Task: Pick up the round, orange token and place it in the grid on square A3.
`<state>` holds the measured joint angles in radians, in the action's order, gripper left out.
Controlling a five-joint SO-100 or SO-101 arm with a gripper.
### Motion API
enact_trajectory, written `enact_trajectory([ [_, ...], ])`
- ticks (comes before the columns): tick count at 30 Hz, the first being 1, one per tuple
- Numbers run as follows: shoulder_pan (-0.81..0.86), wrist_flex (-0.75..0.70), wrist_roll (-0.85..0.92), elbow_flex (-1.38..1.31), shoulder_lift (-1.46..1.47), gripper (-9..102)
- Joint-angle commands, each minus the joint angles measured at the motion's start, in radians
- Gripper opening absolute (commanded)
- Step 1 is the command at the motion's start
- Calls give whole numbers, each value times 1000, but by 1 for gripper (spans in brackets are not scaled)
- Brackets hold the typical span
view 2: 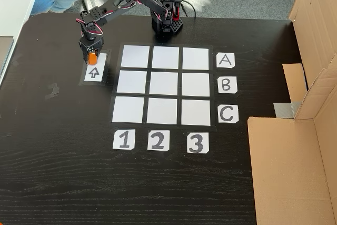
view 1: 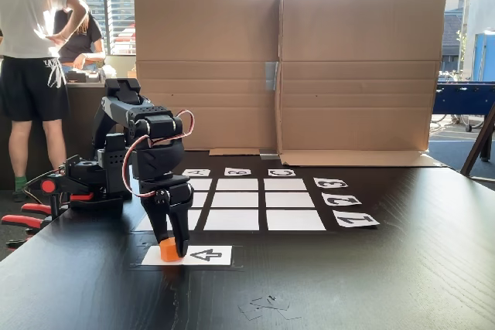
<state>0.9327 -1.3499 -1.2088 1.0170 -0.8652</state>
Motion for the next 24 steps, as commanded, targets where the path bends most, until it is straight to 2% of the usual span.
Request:
enact_trajectory([
  [1,25,12,12,-21,-61,-1],
  [4,31,23,101,40,-152,-1],
  [11,-9,84,446,350,-537,-1],
  [14,-41,86,522,456,-704,-1],
  [18,-130,63,621,603,-920,-1],
  [21,-209,26,788,770,-1091,-1],
  [24,-313,21,838,850,-1207,-1],
])
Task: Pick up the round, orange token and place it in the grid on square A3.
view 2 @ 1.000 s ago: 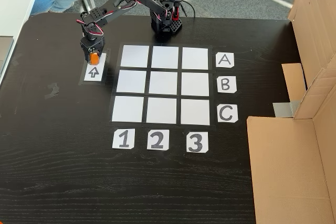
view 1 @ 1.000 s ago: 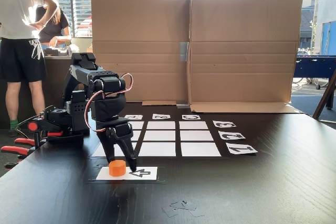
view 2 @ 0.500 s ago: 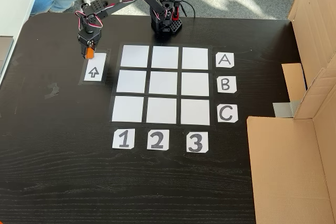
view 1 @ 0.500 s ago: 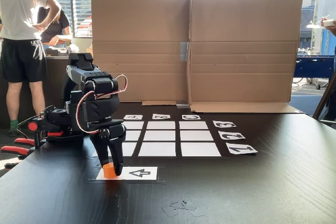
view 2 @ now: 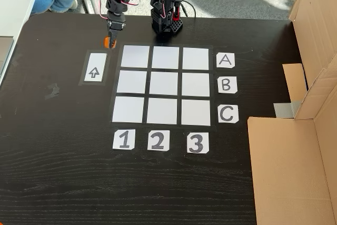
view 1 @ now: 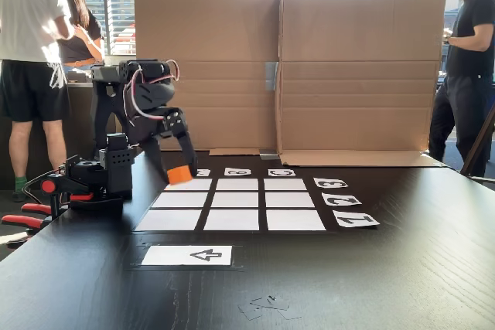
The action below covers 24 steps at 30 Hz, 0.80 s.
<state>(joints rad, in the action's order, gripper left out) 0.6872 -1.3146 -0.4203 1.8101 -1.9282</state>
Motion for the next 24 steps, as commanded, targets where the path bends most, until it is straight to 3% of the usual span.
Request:
enact_trajectory([
  [1,-106,-18,51,66,-176,-1],
  [12,-649,-218,71,192,-379,-1],
  [24,-1097,-204,51,334,-313,-1],
])
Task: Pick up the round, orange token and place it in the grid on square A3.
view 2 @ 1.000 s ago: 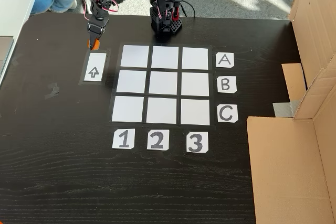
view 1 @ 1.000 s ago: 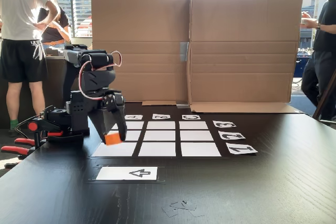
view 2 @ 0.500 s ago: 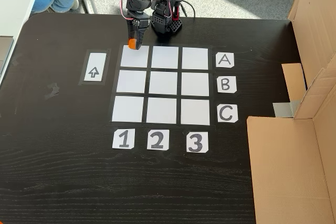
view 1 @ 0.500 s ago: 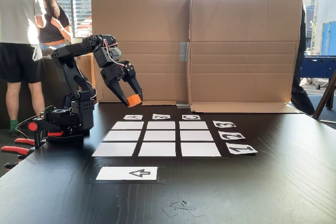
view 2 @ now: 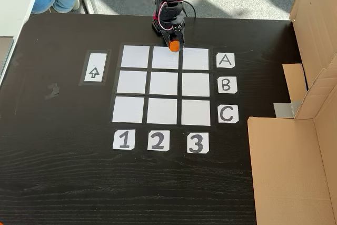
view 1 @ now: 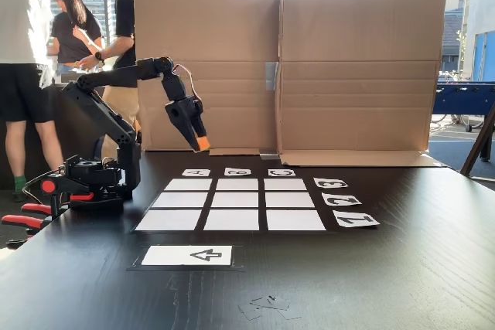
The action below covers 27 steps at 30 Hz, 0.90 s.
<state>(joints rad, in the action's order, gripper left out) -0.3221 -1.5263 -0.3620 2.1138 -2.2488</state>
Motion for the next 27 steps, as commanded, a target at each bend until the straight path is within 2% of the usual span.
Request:
enact_trajectory([
  [1,-129,14,-25,40,20,-1],
  [4,-221,92,-94,78,66,-1],
  [9,-281,244,-123,173,132,-1],
  [20,-341,364,-140,241,250,-1],
  [23,-325,440,-144,287,258,-1],
  [27,-324,440,-150,321,247,6],
])
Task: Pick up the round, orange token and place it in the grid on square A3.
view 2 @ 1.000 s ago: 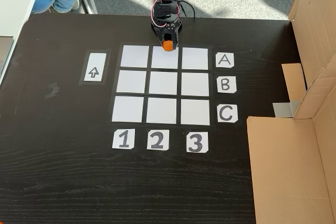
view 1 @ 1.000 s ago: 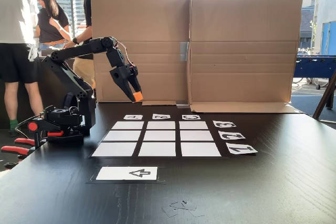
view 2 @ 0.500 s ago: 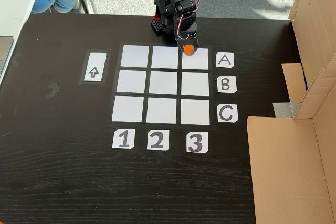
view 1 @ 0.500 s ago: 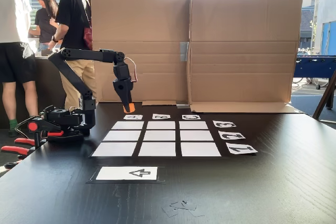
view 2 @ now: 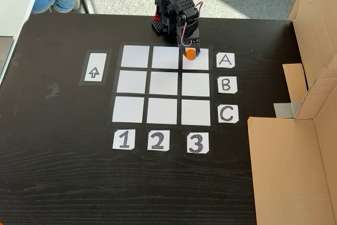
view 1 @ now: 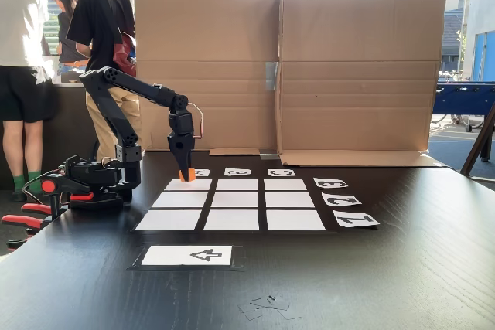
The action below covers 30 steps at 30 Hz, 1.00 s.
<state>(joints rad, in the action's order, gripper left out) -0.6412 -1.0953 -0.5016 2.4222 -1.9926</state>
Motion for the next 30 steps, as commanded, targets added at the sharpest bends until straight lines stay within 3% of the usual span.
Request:
enact_trajectory([
  [1,-9,9,-12,28,-17,8],
  [2,-9,9,-18,37,-26,10],
  [7,34,23,-35,77,-43,43],
  [11,49,25,-60,77,-46,57],
  [13,52,25,-74,74,-48,71],
  [22,123,28,-118,46,-124,71],
  [30,466,66,-138,-78,-245,71],
])
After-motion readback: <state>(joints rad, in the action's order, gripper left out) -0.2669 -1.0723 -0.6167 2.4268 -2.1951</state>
